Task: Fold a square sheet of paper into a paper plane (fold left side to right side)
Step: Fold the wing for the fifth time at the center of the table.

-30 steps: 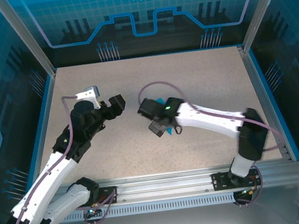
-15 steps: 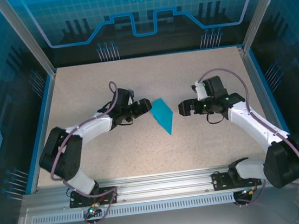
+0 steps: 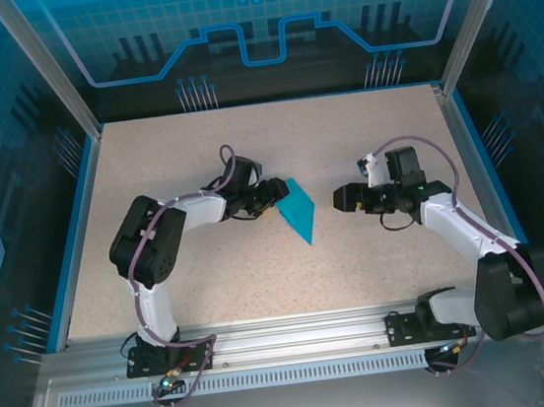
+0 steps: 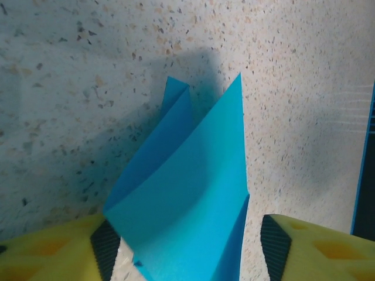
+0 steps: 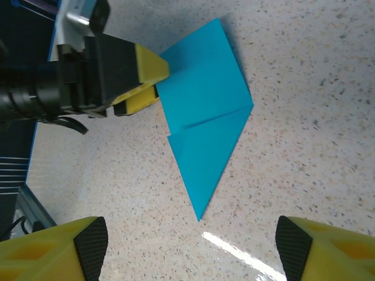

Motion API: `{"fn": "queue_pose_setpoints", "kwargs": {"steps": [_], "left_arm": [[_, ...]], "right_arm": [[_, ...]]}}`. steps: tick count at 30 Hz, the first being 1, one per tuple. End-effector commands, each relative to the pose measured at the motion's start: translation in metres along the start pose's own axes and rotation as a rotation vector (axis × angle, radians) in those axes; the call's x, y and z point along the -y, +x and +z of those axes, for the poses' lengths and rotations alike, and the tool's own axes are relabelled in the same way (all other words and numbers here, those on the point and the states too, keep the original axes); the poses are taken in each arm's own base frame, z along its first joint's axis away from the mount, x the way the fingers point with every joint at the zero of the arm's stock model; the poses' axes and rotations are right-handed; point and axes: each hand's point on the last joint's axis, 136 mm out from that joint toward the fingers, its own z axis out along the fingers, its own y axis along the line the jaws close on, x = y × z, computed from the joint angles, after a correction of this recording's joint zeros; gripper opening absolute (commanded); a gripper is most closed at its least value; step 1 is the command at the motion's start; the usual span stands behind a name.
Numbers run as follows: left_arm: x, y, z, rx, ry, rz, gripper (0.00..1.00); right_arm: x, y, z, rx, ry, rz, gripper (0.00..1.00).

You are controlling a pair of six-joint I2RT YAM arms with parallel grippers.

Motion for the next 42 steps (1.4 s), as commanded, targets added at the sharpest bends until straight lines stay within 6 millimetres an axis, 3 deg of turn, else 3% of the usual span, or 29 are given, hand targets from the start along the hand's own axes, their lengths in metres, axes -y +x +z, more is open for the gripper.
{"fn": "queue_pose_setpoints", "kwargs": {"steps": [1, 4, 6, 10, 15, 20, 29, 35, 42], "left_arm": [[0.019, -0.002, 0.006, -0.022, 0.07, 0.028, 0.53], [0.021, -0.003, 0.007, -0.023, 0.082, 0.072, 0.29], [0.023, -0.001, 0.006, -0.028, 0.094, 0.112, 0.18], [0.039, 0.007, -0.006, -0.038, 0.189, 0.23, 0.09], [0.063, 0.024, -0.031, -0.071, 0.312, 0.388, 0.06], [0.081, 0.039, -0.048, -0.115, 0.421, 0.472, 0.04], [0.09, 0.048, -0.049, -0.177, 0.499, 0.486, 0.01], [0.088, 0.048, -0.044, -0.191, 0.496, 0.472, 0.02], [0.083, 0.044, -0.041, -0.182, 0.475, 0.456, 0.05]], "right_arm": [[-0.001, -0.003, 0.004, -0.003, -0.061, 0.016, 0.78], [-0.002, -0.01, 0.012, -0.003, -0.103, 0.018, 0.77], [-0.001, -0.015, 0.018, -0.007, -0.121, 0.017, 0.78], [-0.001, -0.03, 0.032, -0.02, -0.203, -0.013, 0.83], [-0.001, -0.048, 0.05, -0.05, -0.332, -0.022, 0.88], [0.002, -0.052, 0.067, -0.085, -0.397, -0.039, 0.86], [-0.004, -0.036, 0.074, -0.144, -0.492, -0.055, 0.77], [-0.006, -0.03, 0.075, -0.164, -0.51, -0.045, 0.62], [-0.006, -0.029, 0.073, -0.166, -0.503, -0.042, 0.33]]}}
